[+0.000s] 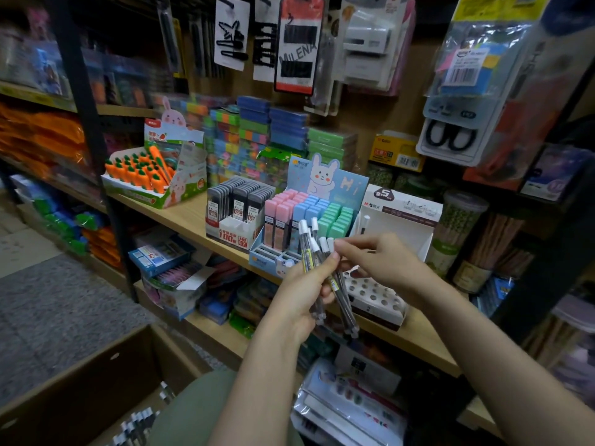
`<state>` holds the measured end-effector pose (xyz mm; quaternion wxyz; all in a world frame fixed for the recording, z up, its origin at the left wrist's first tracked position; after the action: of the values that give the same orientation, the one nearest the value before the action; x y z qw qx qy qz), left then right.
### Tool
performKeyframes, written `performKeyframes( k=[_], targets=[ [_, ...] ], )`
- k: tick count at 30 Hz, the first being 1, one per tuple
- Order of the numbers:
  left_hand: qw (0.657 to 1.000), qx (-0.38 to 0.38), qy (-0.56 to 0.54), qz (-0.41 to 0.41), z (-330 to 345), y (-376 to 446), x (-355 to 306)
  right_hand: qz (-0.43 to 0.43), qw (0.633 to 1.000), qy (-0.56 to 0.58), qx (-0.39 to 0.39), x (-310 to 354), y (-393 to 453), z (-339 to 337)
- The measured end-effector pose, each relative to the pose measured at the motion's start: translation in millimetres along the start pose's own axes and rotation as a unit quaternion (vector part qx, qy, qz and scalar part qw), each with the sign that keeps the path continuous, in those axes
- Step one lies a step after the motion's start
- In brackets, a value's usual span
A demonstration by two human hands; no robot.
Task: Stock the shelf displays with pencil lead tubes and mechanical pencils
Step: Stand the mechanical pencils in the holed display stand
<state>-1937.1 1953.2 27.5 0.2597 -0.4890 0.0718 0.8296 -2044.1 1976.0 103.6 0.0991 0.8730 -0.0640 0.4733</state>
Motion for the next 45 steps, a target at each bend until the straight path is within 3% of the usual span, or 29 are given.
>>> performKeyframes(
  k=[4,7,12,15,17,24,30,32,37,45],
  targets=[
    [0.999,0.03,-0.029,0.011,8,-2,-6,0.028,0.993,0.112,0.036,5,-1,12],
    [1.0,0.021,-0.013,0.009,5,-3,-5,0.04,0.984,0.176,0.013,1,-3,8],
    [0.998,-0.045,-0.038,0.031,-14,-2,-10,-0.042,0.977,0.154,-0.144,14,-3,-47],
    [0.998,-0.043,0.002,0.05,-14,-3,-14,-0.108,0.964,0.04,-0.238,28,-8,-82],
    [0.997,-0.031,0.048,0.06,-9,-7,-15,-0.133,0.957,-0.001,-0.259,32,-8,-90],
    [0.991,-0.049,0.1,0.081,-7,-12,-23,-0.104,0.96,0.041,-0.257,5,5,-81],
    [0.994,-0.065,-0.057,0.069,-17,-6,-20,-0.08,0.962,0.036,-0.26,-9,9,-82],
    [0.995,-0.063,-0.045,0.063,-18,-6,-20,-0.084,0.962,0.033,-0.257,-7,10,-80],
    [0.999,-0.017,0.03,0.036,-6,-10,-18,-0.105,0.954,-0.045,-0.276,6,13,-81],
    [0.999,0.05,-0.014,0.012,10,-11,-11,-0.132,0.946,-0.107,-0.278,11,16,-74]
  ],
)
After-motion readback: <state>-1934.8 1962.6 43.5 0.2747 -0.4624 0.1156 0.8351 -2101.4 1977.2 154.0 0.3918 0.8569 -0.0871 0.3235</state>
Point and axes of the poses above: each hand's wrist, its own y-axis towards the middle knuckle, its own z-axis out of the palm, x = y × z, the point moved 10 cm from there along y, towards the middle knuckle
